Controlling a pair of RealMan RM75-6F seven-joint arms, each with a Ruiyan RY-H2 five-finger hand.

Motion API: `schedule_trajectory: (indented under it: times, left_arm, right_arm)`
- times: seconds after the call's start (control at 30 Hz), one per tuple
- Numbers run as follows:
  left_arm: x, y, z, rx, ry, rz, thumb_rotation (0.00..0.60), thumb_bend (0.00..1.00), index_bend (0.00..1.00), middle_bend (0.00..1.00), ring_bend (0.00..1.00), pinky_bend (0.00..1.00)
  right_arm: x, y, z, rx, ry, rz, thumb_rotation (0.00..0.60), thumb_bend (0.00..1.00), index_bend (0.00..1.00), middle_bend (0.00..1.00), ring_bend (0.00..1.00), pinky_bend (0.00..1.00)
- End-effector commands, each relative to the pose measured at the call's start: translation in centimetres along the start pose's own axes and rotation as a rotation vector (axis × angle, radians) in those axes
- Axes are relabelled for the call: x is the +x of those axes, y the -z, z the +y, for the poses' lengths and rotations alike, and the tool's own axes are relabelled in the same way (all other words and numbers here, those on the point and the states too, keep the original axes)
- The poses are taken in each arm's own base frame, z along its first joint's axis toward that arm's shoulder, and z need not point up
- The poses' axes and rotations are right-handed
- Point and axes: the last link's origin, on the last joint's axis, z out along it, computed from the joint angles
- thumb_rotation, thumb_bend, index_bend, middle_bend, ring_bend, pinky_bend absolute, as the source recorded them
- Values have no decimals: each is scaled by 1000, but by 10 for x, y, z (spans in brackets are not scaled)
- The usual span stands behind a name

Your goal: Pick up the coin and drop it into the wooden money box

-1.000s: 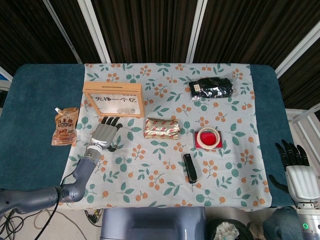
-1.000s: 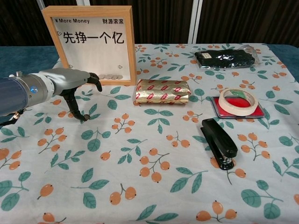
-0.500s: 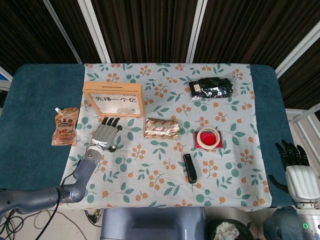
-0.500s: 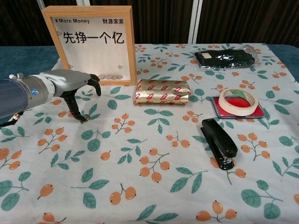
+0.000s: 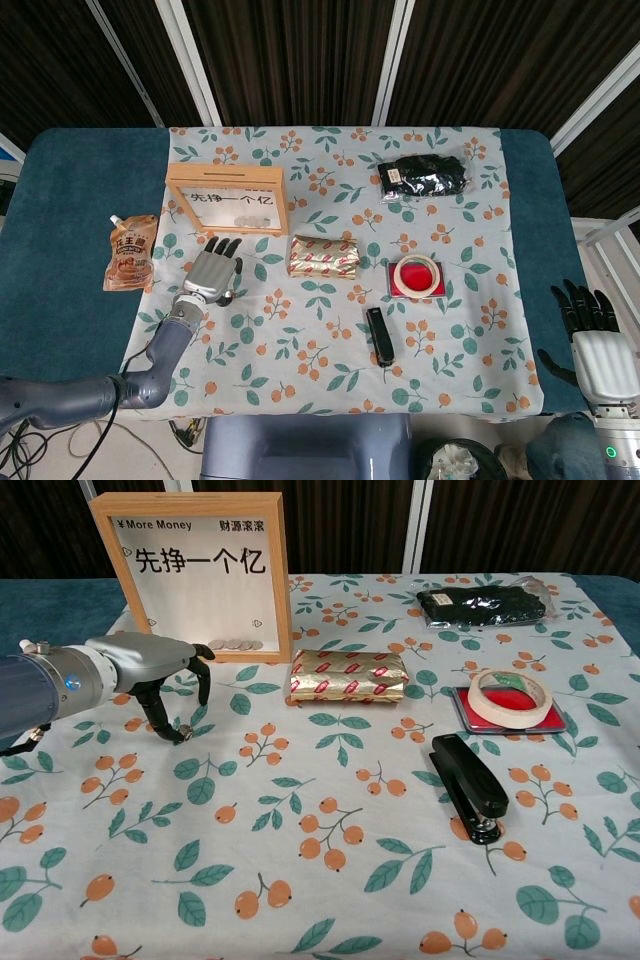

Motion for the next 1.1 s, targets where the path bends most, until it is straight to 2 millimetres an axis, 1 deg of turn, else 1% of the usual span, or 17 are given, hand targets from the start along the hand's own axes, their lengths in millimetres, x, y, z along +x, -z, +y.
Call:
schedule_trajectory:
  times: [0.03, 0.37, 0.9, 1.1]
  left_arm:
    - [0, 1, 1, -3, -4, 1, 600, 67, 423, 0, 0, 0]
    - [-3, 3, 0, -4, -24, -4, 600, 78, 511, 0, 0, 0]
    - [-7, 4, 0, -5, -51, -9, 600, 84, 519, 0, 0, 0]
    - [-9, 5, 1, -9, -63, -14, 600, 112, 543, 0, 0, 0]
  right_arm:
    - [0, 0, 0, -1, 0, 1, 600, 301, 0, 0, 0, 0]
    - [0, 0, 0, -6, 0, 2, 600, 301, 0, 0, 0, 0]
    - [1, 0, 0, -18, -3, 10, 600, 302, 0, 0, 0, 0]
    - [2, 0, 1, -21, -5, 11, 600, 302, 0, 0, 0, 0]
